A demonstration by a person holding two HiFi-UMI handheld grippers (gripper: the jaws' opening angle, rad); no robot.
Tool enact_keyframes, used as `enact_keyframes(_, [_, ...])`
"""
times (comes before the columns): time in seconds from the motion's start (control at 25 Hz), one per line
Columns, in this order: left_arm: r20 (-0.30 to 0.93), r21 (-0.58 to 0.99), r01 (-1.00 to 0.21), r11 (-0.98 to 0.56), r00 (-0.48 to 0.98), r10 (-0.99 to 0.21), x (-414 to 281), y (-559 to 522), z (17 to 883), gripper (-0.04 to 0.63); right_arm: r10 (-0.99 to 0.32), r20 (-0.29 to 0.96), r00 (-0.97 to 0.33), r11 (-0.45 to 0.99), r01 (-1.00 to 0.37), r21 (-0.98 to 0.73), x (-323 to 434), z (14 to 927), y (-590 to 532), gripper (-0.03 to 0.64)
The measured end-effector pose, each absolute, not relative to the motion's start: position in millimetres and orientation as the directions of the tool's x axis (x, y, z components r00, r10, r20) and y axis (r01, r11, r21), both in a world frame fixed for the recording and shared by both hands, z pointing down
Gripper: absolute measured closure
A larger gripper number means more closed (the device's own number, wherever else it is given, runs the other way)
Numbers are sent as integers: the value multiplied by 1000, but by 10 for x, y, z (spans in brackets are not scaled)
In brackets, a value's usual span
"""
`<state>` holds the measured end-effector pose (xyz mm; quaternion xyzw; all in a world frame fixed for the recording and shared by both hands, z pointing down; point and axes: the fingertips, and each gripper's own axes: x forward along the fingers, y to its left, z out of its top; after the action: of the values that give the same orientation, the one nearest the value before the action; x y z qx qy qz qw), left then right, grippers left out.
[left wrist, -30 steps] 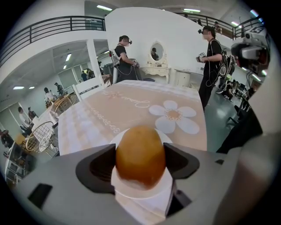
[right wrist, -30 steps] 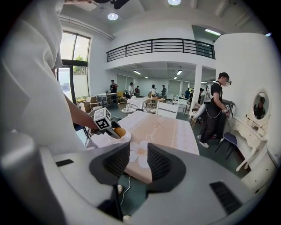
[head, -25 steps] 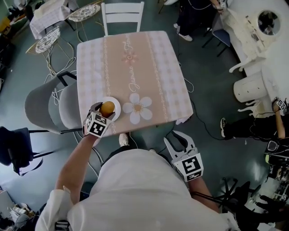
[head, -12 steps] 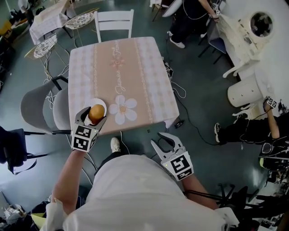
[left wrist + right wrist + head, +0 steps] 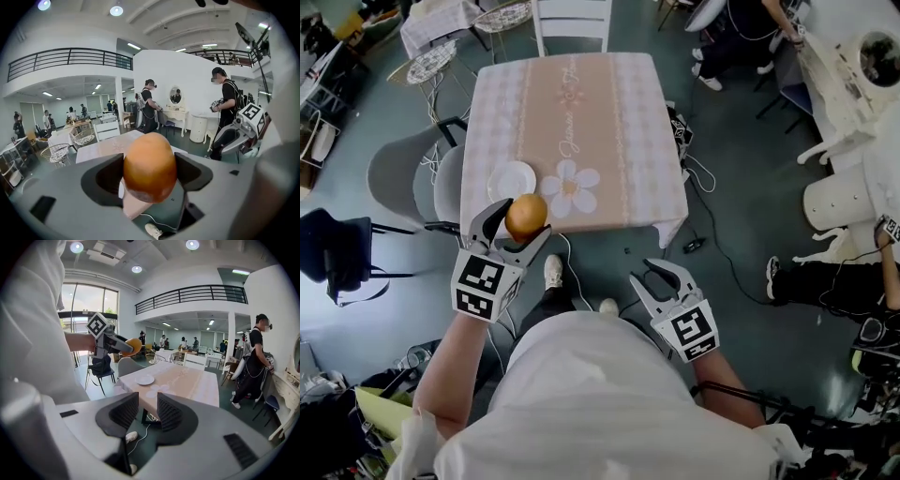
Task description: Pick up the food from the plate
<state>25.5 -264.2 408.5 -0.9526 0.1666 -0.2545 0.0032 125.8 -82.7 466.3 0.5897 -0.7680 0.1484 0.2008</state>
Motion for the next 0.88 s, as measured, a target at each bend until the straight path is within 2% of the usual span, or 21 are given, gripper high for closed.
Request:
enact_keyframes(0.28, [457,-95,-332,-938,823,-338,176,-1955,3774,242,-838,469,-279,323,-946,14,1236,4666,-500,486])
enact_keyframes(0.88, [443,-89,-358,-930,821,-358,103,-1208,3638,242,-830,453,-325,383,-923,39,1152,4683,-65,548])
